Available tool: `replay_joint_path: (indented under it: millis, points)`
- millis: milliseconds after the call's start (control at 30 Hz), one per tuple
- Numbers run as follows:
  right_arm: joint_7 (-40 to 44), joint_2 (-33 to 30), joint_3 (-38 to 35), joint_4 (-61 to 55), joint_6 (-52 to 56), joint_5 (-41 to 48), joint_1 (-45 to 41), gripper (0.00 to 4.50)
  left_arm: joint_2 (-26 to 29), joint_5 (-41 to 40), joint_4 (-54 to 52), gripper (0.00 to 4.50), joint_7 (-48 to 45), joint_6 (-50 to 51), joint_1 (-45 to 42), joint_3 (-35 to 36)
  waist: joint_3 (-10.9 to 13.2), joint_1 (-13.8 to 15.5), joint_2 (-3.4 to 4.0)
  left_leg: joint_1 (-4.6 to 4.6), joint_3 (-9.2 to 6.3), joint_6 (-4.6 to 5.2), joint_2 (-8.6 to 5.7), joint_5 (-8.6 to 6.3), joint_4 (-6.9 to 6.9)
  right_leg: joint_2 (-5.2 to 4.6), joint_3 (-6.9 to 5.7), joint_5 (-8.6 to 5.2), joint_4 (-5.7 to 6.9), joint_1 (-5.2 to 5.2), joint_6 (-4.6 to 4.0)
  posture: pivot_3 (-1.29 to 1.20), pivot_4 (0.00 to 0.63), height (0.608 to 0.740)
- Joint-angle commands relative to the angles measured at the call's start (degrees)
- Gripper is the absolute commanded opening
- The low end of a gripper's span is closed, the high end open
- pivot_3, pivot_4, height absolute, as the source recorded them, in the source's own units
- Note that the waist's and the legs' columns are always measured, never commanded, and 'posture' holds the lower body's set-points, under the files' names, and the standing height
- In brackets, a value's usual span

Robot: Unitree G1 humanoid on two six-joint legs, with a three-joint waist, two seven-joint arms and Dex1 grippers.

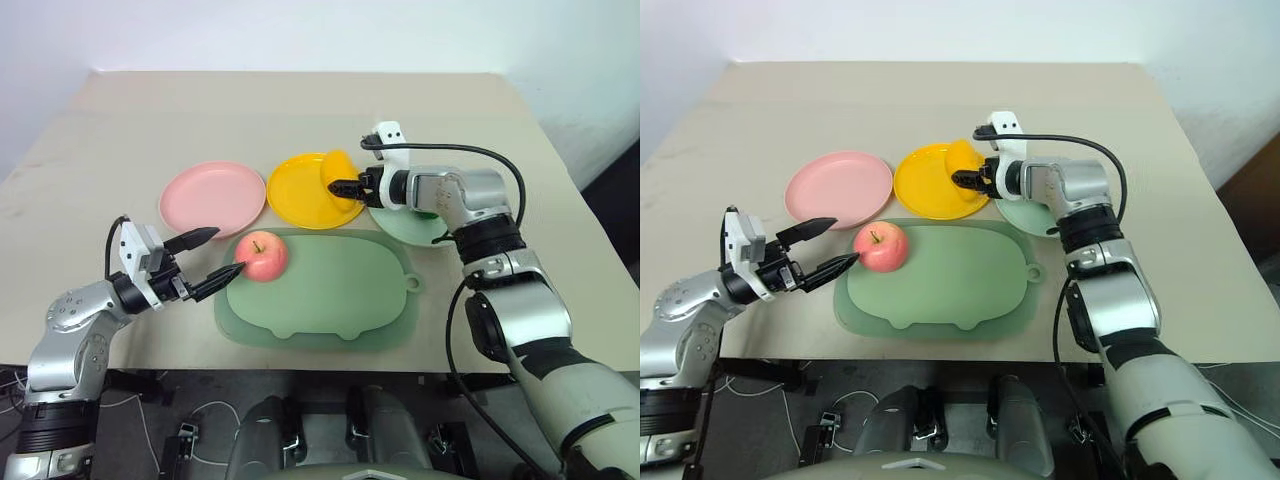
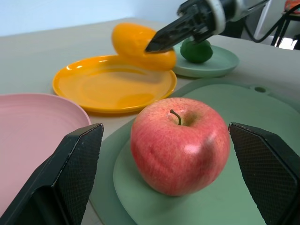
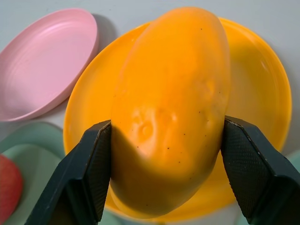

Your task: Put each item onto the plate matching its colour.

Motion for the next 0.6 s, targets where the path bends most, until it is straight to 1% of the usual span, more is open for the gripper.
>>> replay_joint_path:
  millis: [33,167,233,300,333,467,533,600]
  points:
    - [0.58,2.79,-0.43,7.87,-6.79,-3.38,-4.54,3.07,0.72,-0.96,-2.8,4.5,0.4,-0.16,0.81,1.81,0.0,-0.33,0.0,0.01,0.0,0.0,0.0,0.0,0.0,0.0,0.0,0.0,0.01,0.0,0.0,0.0,0.15,0.696]
    - [0.51,4.94,-1.51,13.06,-9.45,-5.17,-6.72,3.07,0.67,-0.98,-2.92,4.5,0.39,-0.37,1.67,1.91,0.0,-0.44,0.0,-0.01,-0.01,-0.02,0.0,0.0,0.0,-0.02,0.03,0.0,0.04,-0.01,0.0,0.0,0.15,0.696]
    - [1.49,5.52,-1.51,13.87,-10.38,-5.92,-7.05,3.8,0.71,-1.01,-2.88,4.5,0.43,-0.43,1.88,1.92,0.0,-0.46,0.0,-0.01,-0.01,-0.02,-0.01,0.0,0.0,-0.04,0.04,0.0,0.05,-0.02,0.0,0.0,0.15,0.696]
    - [0.97,5.95,-2.1,14.17,-11.17,-6.55,-7.25,4.35,0.87,-1.22,-3.17,4.5,0.49,-0.23,2.2,2.13,0.0,-0.62,0.0,-0.01,-0.01,-0.02,-0.01,0.0,0.01,-0.04,0.04,0.0,0.05,-0.02,0.0,0.0,0.15,0.696]
    - [0.69,6.1,-2.35,14.3,-11.46,-6.86,-7.33,4.48,0.93,-1.31,-3.28,4.5,0.54,-0.12,2.3,2.22,0.0,-0.73,0.0,-0.01,-0.01,-0.02,0.0,0.0,0.01,-0.04,0.04,0.0,0.07,-0.02,0.0,0.0,0.15,0.696]
    - [0.89,5.92,-3.34,12.3,-11.67,-7.33,-7.22,4.48,1.14,-1.57,-3.46,4.5,0.5,0.14,2.47,2.27,0.0,-1.16,0.0,0.0,-0.02,-0.04,0.0,0.01,0.01,-0.05,0.05,0.0,0.13,-0.05,0.0,0.0,0.15,0.696]
    - [2.91,4.15,-3.86,5.53,-9.32,-6.28,-5.7,4.48,1.31,-1.76,-3.4,4.5,0.57,0.57,1.72,2.1,0.01,-1.15,0.02,0.0,-0.02,-0.04,0.0,0.01,0.01,-0.05,0.05,0.0,0.15,-0.05,0.0,0.0,0.15,0.696]
    - [4.77,2.38,-4.05,-3.76,-6.45,-5.01,-2.57,4.48,1.46,-2.1,-3.2,4.5,0.62,0.99,0.95,2.13,0.01,-0.97,0.02,-0.06,-0.03,-0.05,0.0,0.02,0.01,-0.07,0.06,0.0,0.17,-0.13,-0.01,0.0,0.15,0.696]
